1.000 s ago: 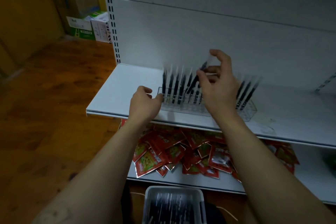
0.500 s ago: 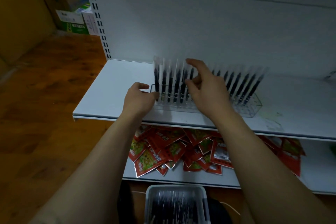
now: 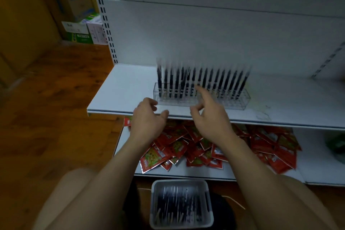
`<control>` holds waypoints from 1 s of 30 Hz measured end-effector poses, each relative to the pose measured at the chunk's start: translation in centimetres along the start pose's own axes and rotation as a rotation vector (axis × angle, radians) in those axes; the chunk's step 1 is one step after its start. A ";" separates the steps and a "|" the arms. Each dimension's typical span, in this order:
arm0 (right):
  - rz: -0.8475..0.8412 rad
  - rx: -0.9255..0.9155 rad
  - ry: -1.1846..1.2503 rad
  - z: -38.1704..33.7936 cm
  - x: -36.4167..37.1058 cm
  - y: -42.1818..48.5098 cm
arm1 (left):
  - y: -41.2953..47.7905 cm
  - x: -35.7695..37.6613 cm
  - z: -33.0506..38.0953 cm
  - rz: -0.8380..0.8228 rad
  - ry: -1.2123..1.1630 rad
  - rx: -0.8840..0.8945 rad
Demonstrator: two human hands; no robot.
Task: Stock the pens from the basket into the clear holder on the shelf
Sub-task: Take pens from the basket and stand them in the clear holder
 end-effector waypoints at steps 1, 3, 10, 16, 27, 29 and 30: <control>-0.010 0.018 -0.005 0.8 0.2 -1.0 | -1.0 0.6 0.1 -0.032 0.002 0.009; -0.035 0.058 -0.012 2.3 0.8 -3.1 | -2.9 2.1 -0.2 -0.084 0.002 0.027; -0.338 0.280 -0.091 8.7 5.2 -10.0 | -7.9 8.2 -4.7 -0.292 0.171 -0.008; -0.529 0.445 -0.202 13.8 7.0 -12.4 | -10.7 11.4 -8.9 -0.431 0.284 -0.047; -0.737 0.726 -0.086 21.1 14.0 -16.9 | -10.4 15.4 -12.6 -0.583 0.400 -0.080; -0.763 0.782 -0.050 22.2 15.6 -17.6 | -10.1 16.4 -13.6 -0.612 0.396 -0.121; -0.786 0.808 -0.026 22.6 16.5 -17.9 | -10.1 16.9 -14.2 -0.620 0.381 -0.161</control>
Point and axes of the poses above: each hand's wrist, its own y-axis towards the middle knuckle, its own x-axis out of the palm, z = x × y, the point moved 5 cm from there along y, towards the middle knuckle, and after that the axes turned 14 degrees about y, right-handed, at the moved point
